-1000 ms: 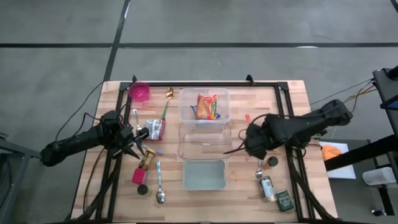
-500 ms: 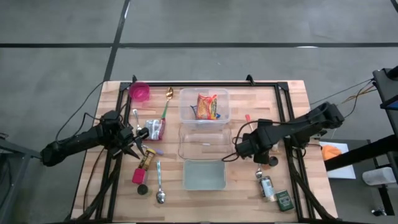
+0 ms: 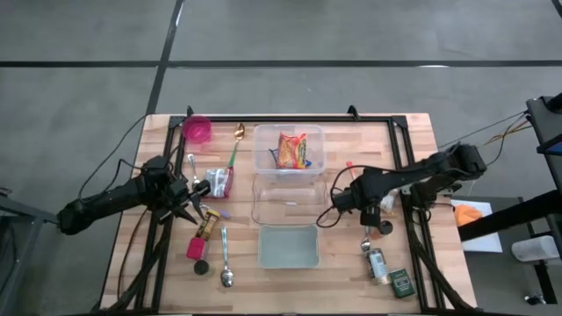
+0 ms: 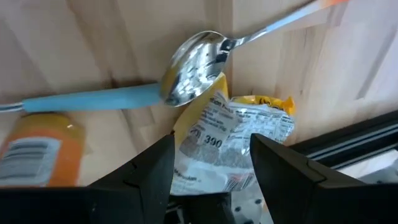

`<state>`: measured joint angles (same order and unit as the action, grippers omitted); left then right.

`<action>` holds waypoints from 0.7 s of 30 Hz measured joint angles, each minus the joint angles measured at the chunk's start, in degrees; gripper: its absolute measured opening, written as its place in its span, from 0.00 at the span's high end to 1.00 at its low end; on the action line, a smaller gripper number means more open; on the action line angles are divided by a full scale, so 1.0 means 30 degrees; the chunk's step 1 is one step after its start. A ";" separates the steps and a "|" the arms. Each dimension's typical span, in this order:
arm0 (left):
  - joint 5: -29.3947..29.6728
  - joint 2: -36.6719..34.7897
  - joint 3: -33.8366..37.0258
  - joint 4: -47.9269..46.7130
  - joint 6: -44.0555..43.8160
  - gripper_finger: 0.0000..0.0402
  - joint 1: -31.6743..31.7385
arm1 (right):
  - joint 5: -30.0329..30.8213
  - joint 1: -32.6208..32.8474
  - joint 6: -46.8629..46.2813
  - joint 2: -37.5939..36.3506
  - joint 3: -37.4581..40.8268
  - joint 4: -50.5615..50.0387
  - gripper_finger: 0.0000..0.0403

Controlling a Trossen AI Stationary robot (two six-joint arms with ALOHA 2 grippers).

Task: Pick & Place Food Item
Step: Put the yellow noodle pack into the white bin

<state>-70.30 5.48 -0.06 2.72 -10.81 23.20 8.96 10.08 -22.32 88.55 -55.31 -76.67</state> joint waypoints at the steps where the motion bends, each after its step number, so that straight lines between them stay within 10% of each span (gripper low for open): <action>1: 0.0001 0.0000 -0.0005 0.0000 0.0003 0.72 0.0002 | -0.0003 -0.0141 0.0064 -0.0010 0.0220 0.0289 0.49; 21: 0.0003 0.0000 0.0001 0.0000 0.0006 0.72 0.0004 | -0.0163 -0.0757 0.0140 -0.0022 0.3822 0.3958 0.49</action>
<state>-70.29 5.48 -0.05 2.72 -10.79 23.22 8.47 7.81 -21.90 88.49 -43.84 -64.80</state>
